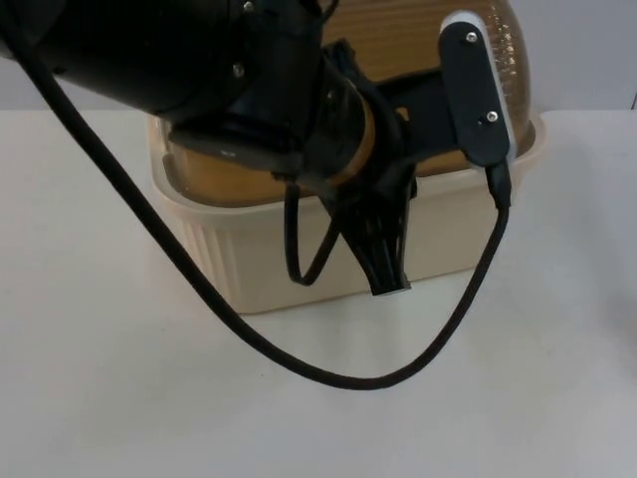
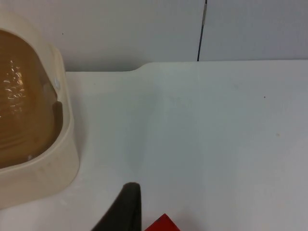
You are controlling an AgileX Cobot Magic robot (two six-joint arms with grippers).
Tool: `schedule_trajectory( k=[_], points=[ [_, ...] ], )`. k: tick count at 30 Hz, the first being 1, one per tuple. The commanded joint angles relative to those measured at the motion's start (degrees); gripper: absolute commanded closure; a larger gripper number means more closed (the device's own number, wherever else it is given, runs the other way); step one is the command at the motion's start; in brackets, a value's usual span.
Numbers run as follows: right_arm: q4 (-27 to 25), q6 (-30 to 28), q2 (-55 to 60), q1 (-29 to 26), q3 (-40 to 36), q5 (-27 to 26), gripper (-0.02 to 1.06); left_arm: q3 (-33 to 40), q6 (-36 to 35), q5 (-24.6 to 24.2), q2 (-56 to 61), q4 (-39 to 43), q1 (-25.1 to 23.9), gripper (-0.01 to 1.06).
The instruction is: Open the box lid with the left hand, place the block into the box with the right hand, then close the box lid with the left hand.
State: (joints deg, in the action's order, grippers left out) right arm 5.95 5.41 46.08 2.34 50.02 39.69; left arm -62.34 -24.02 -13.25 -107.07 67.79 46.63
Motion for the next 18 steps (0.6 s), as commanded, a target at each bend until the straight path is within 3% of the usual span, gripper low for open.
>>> schedule_trajectory(
  k=[1, 12, 18],
  points=[
    [0.37, -0.34, 0.0, 0.15, 0.47, -0.62, 0.0, -0.4, -0.53, 0.59, 0.17, 1.53, -0.06, 1.05],
    [0.37, -0.34, 0.0, 0.15, 0.47, -0.62, 0.0, -0.4, -0.53, -4.01, 0.17, 3.79, -0.06, 1.05],
    [0.19, -0.34, 0.0, 0.15, 0.47, -0.62, 0.0, -0.4, -0.53, -4.01, 0.17, 3.79, -0.06, 1.05]
  ],
)
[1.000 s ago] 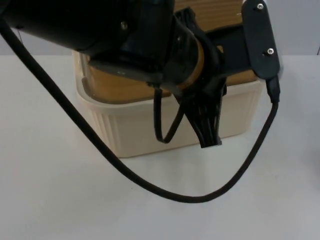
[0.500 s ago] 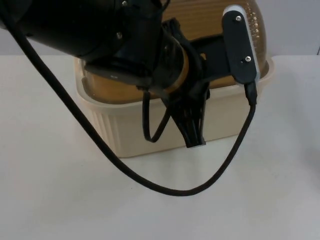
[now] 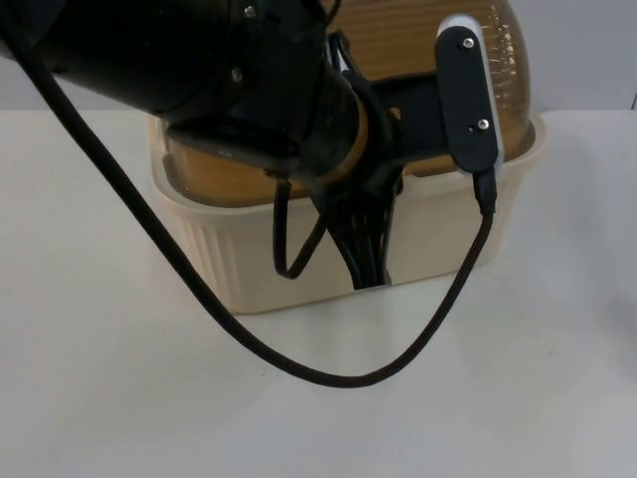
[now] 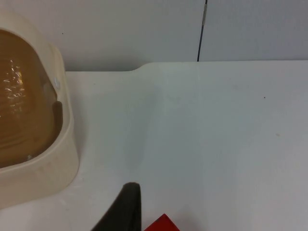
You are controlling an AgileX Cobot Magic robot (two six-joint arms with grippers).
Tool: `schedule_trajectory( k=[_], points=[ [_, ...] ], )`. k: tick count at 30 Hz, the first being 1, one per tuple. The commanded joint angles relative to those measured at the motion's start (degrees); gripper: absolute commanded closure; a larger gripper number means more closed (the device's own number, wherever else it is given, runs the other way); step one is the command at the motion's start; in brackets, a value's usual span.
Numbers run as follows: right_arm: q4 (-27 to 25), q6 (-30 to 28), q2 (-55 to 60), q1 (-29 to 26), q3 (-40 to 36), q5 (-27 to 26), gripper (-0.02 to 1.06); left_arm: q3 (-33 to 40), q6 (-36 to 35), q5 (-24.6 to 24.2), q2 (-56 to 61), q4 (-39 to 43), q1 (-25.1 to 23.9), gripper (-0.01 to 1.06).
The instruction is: Open the box lid with the left hand, place the block into the box with the right hand, then close the box lid with the left hand.
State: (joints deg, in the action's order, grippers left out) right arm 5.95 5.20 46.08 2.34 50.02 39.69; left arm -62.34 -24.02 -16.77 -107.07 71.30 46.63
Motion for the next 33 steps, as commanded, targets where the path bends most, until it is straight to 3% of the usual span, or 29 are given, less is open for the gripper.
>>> schedule_trajectory(
  k=[1, 33],
  points=[
    [-0.07, -0.13, 0.0, 0.15, 0.47, -0.62, 0.0, -0.4, -0.53, -0.49, 0.17, 0.27, -0.06, 1.05],
    [-0.06, -0.13, 0.0, 0.15, 0.47, -0.51, 0.0, -0.28, -0.53, 1.56, -1.77, 6.03, 0.12, 1.05]
  ],
)
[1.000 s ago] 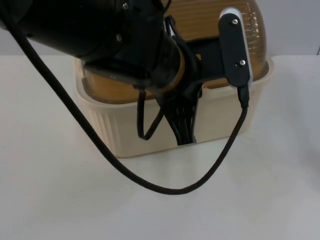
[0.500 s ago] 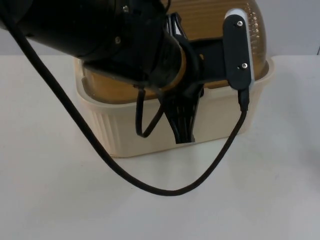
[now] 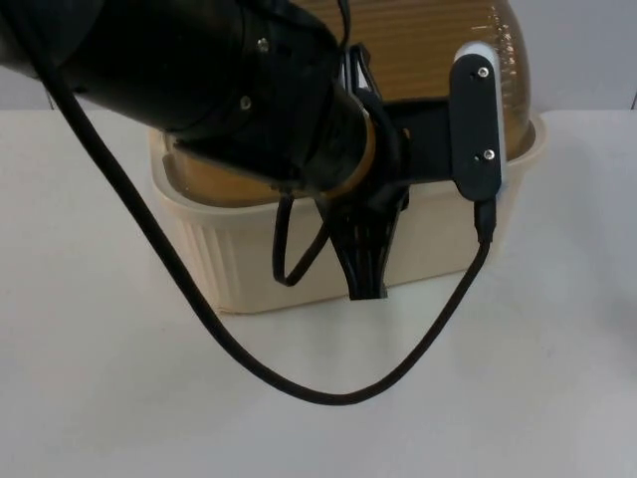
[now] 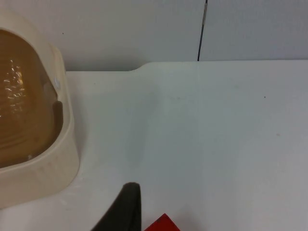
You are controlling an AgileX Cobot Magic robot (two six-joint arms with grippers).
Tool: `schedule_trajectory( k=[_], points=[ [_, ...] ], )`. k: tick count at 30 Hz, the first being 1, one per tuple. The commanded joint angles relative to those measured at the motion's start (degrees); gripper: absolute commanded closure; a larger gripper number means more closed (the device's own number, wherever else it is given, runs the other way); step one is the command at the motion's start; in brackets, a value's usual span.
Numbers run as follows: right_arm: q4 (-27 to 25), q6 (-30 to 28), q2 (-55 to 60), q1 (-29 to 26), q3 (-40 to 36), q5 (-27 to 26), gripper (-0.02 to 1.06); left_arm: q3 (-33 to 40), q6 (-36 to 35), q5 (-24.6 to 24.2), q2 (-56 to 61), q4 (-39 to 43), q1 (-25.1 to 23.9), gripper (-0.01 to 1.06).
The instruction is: Open the box lid with the left hand, place the block into the box with the right hand, then close the box lid with the left hand.
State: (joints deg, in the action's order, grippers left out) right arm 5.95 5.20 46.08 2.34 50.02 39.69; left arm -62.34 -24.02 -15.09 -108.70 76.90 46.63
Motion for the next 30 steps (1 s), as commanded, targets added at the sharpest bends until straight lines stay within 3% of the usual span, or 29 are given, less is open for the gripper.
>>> schedule_trajectory(
  k=[1, 30],
  points=[
    [-0.06, -0.13, 0.0, 0.15, 0.47, -0.51, 0.0, -0.28, -0.53, -0.46, -0.14, 0.64, 0.12, 1.05],
    [0.59, -0.25, 0.0, 0.15, 0.47, -0.39, 0.0, -0.28, -1.71, -7.05, 1.21, 3.62, 0.12, 1.05]
  ],
)
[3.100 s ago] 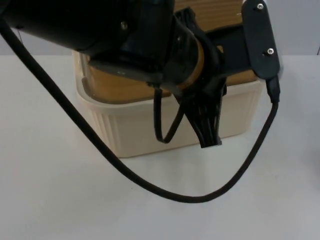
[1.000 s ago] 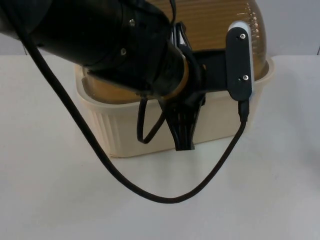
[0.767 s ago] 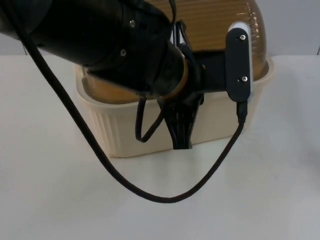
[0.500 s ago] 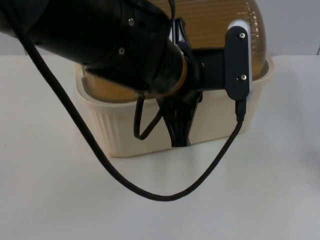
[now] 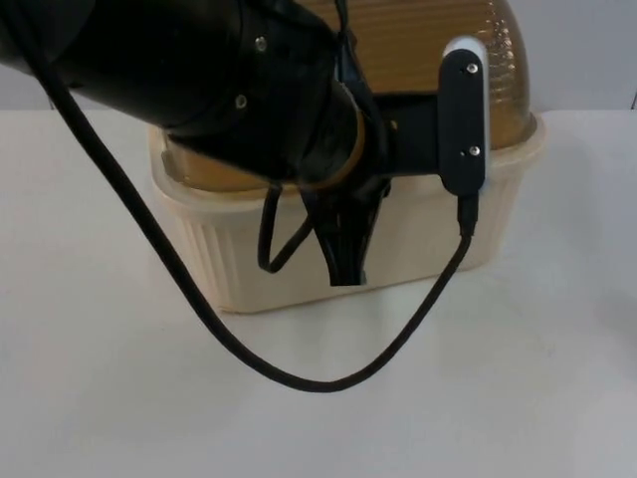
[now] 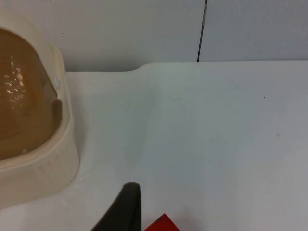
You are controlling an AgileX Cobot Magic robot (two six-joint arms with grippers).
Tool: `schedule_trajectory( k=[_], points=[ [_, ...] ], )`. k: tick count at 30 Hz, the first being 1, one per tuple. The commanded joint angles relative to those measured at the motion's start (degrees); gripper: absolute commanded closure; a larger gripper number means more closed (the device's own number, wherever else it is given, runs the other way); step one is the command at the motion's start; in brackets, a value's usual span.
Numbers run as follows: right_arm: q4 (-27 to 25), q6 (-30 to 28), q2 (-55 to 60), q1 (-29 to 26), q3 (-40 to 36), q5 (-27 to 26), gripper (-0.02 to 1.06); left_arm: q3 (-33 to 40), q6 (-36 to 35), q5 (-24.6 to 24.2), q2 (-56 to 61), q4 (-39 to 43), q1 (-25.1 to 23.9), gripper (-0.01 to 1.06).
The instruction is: Open the box lid with the left hand, place the block into the box with the right hand, then close the box lid with the left hand.
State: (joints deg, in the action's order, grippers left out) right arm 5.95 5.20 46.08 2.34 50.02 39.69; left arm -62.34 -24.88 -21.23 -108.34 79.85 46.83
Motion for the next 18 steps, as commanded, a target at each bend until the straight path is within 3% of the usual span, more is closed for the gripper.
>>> schedule_trajectory(
  k=[1, 8, 18],
  points=[
    [0.97, -0.24, 0.0, 0.15, 0.47, -0.39, 0.0, -0.28, -0.85, -0.91, 0.97, 0.67, -0.08, 1.05],
    [1.25, -0.24, 0.0, 0.15, 0.47, -0.28, 0.0, -0.41, -0.85, -1.06, 1.08, 2.33, -0.08, 1.05],
    [1.23, -0.11, 0.0, 0.15, 0.47, -0.06, 0.0, -7.03, -1.11, -1.18, 1.08, 5.47, -0.08, 1.05]
  ],
)
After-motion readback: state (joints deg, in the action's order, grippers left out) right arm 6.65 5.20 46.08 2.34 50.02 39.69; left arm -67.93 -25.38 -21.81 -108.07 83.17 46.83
